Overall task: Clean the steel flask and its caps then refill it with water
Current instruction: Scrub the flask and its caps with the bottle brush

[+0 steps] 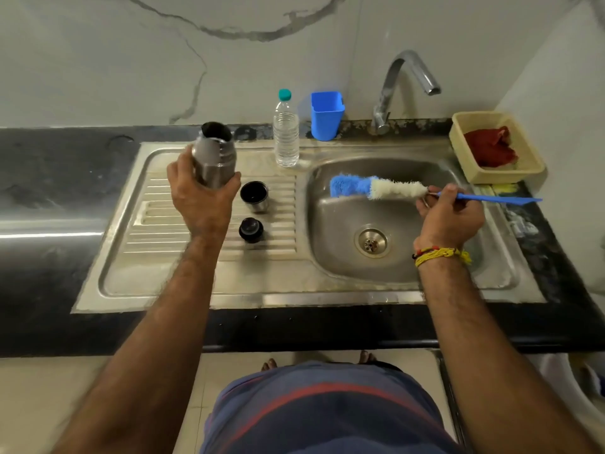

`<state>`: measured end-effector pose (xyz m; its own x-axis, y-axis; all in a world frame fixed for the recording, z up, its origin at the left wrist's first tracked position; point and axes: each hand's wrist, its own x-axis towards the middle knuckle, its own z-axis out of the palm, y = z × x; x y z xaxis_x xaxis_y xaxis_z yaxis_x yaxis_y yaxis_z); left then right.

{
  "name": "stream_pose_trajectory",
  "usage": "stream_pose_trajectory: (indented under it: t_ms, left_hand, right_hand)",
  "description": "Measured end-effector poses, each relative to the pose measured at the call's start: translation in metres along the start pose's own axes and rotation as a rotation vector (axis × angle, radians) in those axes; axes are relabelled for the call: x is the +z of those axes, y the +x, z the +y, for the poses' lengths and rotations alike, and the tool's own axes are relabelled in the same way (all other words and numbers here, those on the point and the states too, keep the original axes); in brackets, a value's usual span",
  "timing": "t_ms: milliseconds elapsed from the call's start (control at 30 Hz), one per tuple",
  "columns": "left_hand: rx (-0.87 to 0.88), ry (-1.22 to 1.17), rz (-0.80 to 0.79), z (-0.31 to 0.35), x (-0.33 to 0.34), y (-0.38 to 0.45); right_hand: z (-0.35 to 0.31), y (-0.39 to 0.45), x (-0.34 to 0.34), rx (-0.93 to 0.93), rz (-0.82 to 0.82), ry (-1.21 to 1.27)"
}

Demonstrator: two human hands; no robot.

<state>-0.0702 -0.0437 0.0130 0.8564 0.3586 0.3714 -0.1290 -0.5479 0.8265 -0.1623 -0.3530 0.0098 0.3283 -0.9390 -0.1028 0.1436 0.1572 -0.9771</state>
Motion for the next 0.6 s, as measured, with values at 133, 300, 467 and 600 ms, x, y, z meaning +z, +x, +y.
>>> stream_pose_trajectory:
  t_ms: [133,300,467,600]
  left_hand:
    - [0.203,0.123,-0.260,0.048,0.023,-0.004]
    - [0.418,0.358,-0.476,0.074,0.063,-0.013]
    - [0.486,0.473,-0.555,0.079,0.085,-0.011]
    - [0.546,0.502,-0.615,0.088,0.104,-0.019]
  right_hand:
    - [-0.005,0.015,-0.003,0.062,0.016,0.080]
    - [-0.010,0.035,-0.029,0.164,0.036,0.189]
    - [-0.023,0.061,-0.055,0.238,0.066,0.306]
    - [-0.028,0.071,-0.059,0.311,0.009,0.318]
